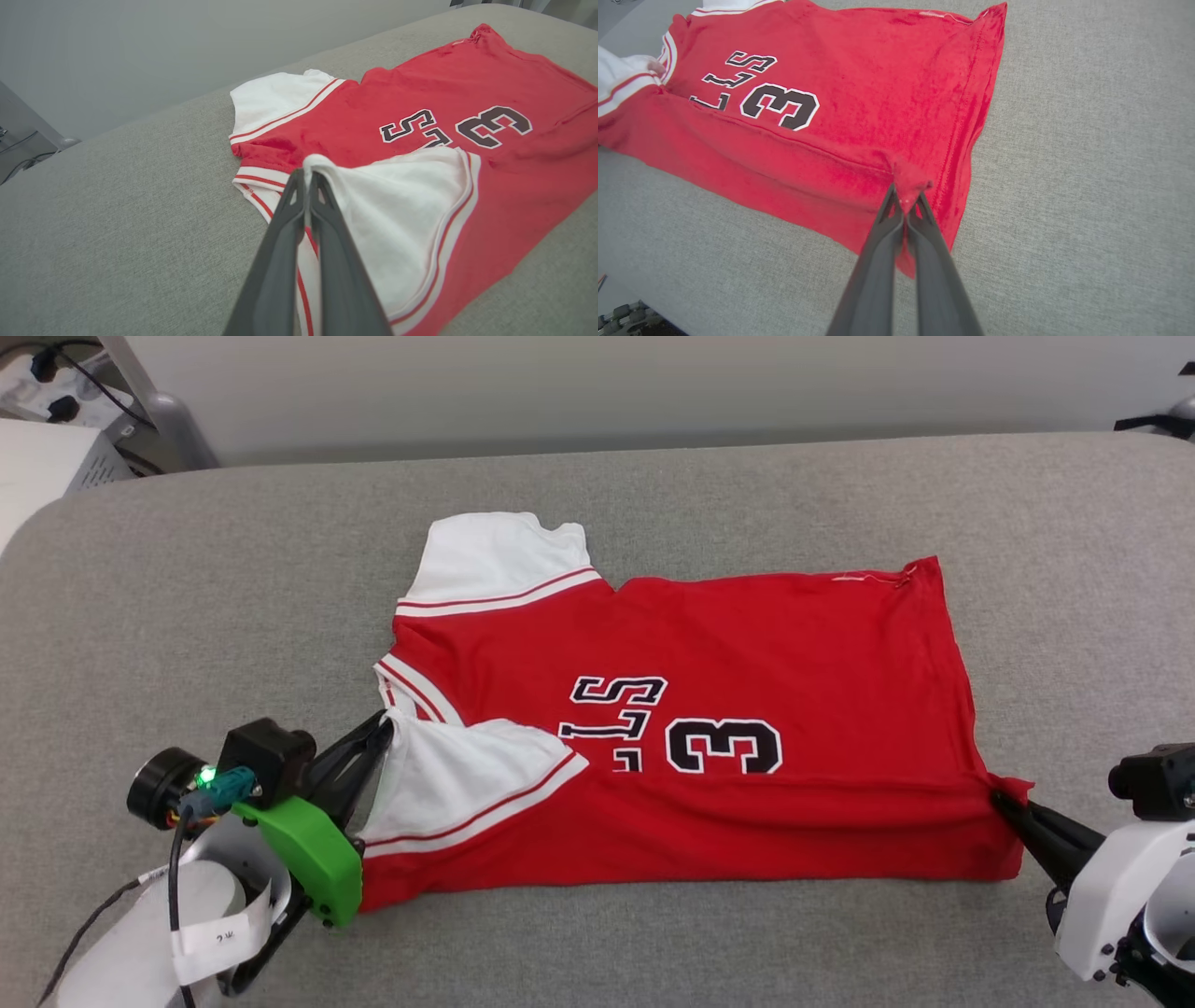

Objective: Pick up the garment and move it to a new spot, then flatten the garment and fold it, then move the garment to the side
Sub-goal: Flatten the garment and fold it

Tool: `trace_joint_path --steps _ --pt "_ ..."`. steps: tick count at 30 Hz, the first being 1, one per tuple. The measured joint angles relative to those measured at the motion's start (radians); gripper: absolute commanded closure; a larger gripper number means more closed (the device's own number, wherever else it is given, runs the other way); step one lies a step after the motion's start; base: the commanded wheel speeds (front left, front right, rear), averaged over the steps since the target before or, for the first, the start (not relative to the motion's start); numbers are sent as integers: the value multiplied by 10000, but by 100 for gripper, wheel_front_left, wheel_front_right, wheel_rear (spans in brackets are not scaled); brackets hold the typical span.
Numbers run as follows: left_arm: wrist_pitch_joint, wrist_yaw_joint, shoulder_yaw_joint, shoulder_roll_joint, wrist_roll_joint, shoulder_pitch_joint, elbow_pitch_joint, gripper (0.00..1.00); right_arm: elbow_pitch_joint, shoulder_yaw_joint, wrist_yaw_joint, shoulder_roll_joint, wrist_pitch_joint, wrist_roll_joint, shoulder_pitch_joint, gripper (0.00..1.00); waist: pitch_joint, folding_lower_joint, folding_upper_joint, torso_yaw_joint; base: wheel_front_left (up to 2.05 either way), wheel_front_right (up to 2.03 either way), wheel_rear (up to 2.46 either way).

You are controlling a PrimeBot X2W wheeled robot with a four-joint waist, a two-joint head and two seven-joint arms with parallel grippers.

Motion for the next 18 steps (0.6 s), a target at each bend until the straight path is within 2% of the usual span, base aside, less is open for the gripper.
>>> trace_joint_path --steps 7,18 --pt "-385 0 -928 192 -316 -1108 1026 100 564 487 0 182 -10 -12 -1041 100 572 1 0 -182 0 0 0" --pt "-777 -2 -2431 180 -980 -1941 2635 100 2328 1676 0 305 75 -4 -2582 100 1270 1 0 -327 0 0 0"
